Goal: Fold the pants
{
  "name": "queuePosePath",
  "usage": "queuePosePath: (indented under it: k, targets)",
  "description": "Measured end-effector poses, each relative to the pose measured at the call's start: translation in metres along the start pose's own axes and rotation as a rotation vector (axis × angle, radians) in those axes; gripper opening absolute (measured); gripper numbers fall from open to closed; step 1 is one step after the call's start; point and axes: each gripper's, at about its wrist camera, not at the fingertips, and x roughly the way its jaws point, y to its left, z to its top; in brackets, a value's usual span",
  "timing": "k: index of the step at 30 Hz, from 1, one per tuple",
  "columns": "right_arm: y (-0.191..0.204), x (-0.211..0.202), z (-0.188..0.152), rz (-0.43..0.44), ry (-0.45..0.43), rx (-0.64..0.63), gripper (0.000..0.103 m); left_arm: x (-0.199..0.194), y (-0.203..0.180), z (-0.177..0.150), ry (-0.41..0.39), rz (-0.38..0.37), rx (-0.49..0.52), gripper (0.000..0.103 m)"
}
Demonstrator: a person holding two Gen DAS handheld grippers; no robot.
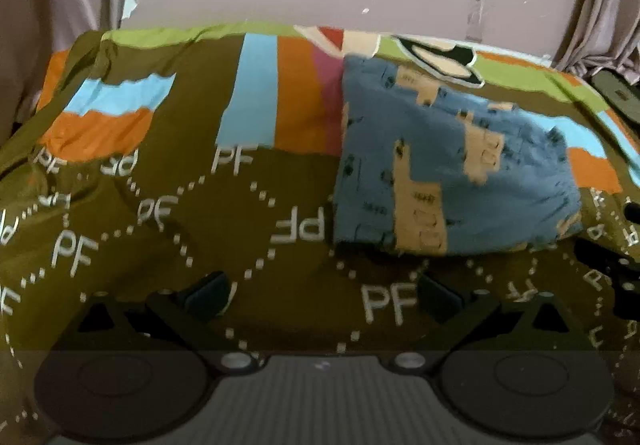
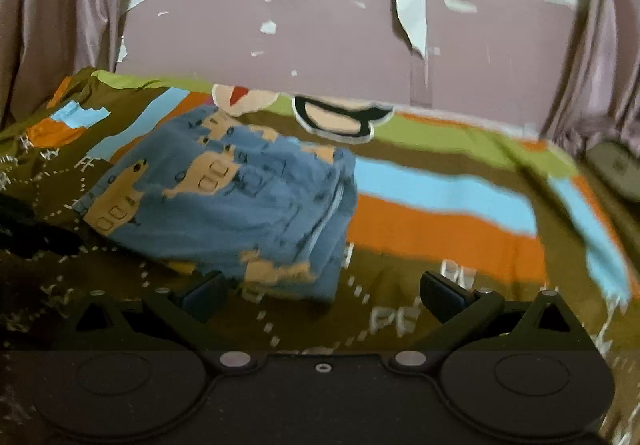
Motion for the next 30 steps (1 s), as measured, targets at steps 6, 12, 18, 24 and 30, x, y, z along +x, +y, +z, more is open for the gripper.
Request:
queuePosePath:
  k: [6,12,18,24,30]
  targets:
    - [-0.008,0.025,0.045,-0.043,-0.072,-0.045,0.102,0.007,-0.007,0.035,-0.088,0.054,0.052,0.103]
    - [0.018,0.093,0.084,0.048,-0.02,-0.146,0.102,0.033,-0.009,0.035,-0.06,0.077,0.058,0.102]
    - [0.008,0.113,0.084,-0.181,-0.011,-0.291,0.102,0.033,0.009,0.026,-0.04,0.003,-0.035,0.103]
    - [-0.016,0.084,0.094,-0.218,-0.085,-0.204,0.102,0.032,0.008,0.027,-0.031,0.022,-0.042,0.103]
    - [-0.017,0.056,0.064,-0.02,-0.026,-0.106,0.102,0.025,0.01,0.022,-0.016,-0.004,-0.073,0.103]
